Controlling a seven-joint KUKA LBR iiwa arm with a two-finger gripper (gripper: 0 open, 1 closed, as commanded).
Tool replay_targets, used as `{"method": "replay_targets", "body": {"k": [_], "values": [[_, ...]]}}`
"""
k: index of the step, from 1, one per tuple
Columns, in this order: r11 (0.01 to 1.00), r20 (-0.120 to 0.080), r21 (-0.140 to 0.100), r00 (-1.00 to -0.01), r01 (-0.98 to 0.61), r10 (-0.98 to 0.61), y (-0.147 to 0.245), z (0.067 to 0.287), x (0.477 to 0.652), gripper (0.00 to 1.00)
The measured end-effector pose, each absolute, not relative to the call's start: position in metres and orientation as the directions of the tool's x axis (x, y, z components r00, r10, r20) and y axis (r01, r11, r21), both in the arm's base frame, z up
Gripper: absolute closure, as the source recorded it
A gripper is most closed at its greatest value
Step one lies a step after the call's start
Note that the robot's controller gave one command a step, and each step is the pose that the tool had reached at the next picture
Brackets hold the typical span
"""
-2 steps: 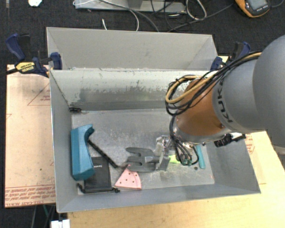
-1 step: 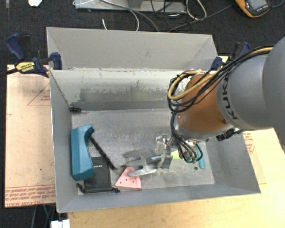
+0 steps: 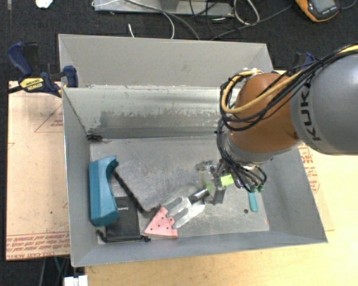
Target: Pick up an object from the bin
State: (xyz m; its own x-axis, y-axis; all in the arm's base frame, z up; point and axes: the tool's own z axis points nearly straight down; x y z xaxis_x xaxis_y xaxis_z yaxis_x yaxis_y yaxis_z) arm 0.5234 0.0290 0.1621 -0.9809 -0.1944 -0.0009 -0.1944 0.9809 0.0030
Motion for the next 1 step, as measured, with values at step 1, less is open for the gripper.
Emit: {"method": "replay_targets", "body": {"k": [1], "values": [[0.981,0.003,0.003,-0.981,-0.196,-0.196,0.0106,0.2370,0.5183,1.00]]}}
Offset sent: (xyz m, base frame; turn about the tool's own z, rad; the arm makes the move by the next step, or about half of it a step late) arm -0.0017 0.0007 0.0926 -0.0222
